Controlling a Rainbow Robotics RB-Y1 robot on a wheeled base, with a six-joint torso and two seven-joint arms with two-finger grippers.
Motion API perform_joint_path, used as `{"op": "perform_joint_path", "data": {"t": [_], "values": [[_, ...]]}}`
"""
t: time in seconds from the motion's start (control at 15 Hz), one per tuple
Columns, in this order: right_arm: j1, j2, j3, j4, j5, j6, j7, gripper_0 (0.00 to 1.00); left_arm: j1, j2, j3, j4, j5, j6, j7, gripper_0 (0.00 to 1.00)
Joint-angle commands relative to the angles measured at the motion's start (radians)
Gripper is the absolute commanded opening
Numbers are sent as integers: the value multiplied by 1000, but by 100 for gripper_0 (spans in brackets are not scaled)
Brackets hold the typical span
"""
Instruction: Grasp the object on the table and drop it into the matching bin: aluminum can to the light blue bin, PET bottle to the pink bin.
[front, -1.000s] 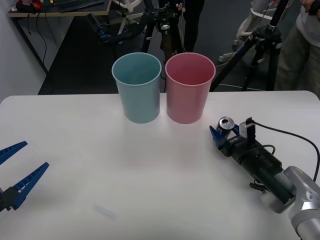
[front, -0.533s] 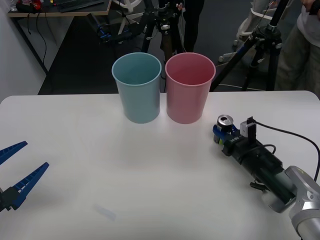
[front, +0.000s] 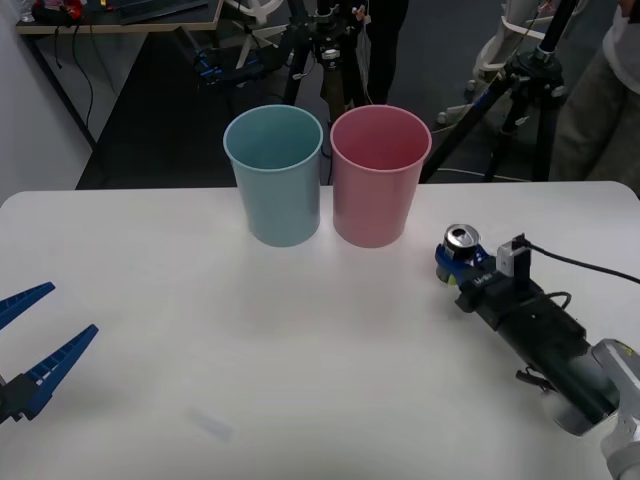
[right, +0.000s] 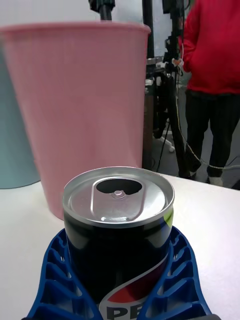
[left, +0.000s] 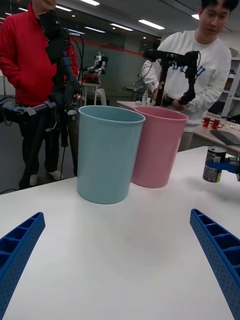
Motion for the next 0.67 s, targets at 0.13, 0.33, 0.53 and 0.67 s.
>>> {"op": "perform_joint_path", "data": {"t": [0.13, 0.33, 0.53, 0.67], "values": [[132, -33, 0, -249, 21, 41, -84, 0, 0, 0, 0, 0, 0, 0, 0, 100], [232, -46, -4, -471, 95, 117, -230, 0, 0, 0, 0, 0, 0, 0, 0, 100], [290, -46, -2, -648, 174, 161, -391, 0, 0, 0, 0, 0, 0, 0, 0, 100], [301, -46, 6, -721, 225, 173, -495, 0, 0, 0, 0, 0, 0, 0, 0, 100]]}}
